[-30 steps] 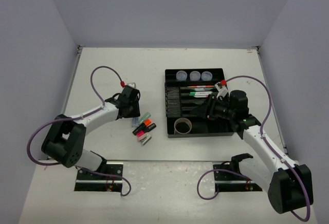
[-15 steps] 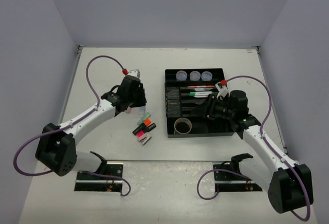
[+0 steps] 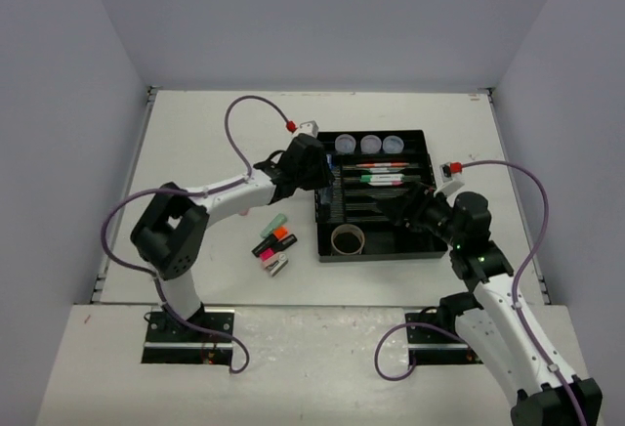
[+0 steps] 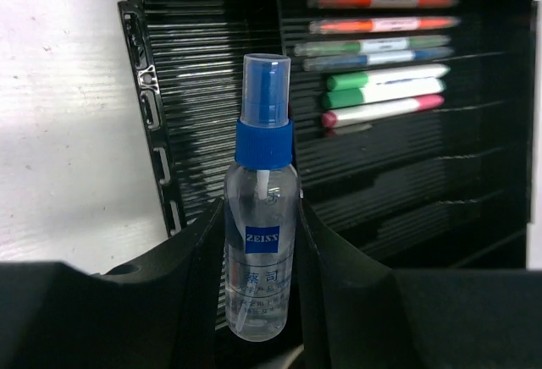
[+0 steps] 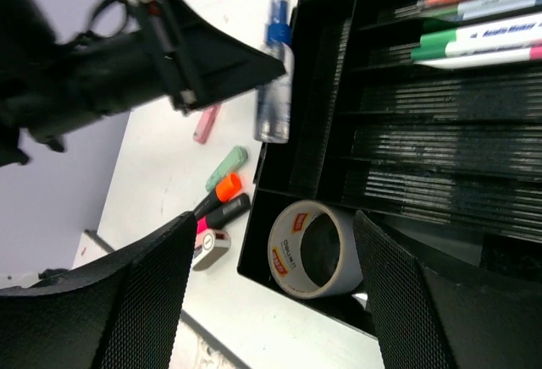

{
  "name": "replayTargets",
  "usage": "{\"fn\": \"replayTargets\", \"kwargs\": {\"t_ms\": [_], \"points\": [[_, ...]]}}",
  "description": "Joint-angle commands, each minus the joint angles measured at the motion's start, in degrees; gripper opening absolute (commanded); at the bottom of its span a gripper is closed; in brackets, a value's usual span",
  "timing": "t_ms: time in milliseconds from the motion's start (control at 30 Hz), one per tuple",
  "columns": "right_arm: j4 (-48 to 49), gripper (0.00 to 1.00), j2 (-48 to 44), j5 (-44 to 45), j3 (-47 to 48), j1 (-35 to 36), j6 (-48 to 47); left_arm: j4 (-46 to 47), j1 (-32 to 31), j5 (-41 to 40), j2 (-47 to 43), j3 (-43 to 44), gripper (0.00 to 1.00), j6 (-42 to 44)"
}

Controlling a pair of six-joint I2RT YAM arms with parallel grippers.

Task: Sort the stationery into containers
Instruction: Place the stationery in the storage box.

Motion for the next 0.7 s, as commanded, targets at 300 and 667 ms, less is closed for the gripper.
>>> {"fn": "replayTargets", "kwargs": {"t_ms": [300, 667], "points": [[-2.02, 0.77, -1.89, 4.04, -0.57, -0.11, -1.2, -0.01, 0.1, -1.35, 4.26, 6.36, 0.71, -1.73], [-1.94, 0.77, -1.61, 2.41, -0.62, -0.11, -2.17, -15.96, 3.7, -14.87, -8.92, 4.92, 0.93, 4.1]]}}
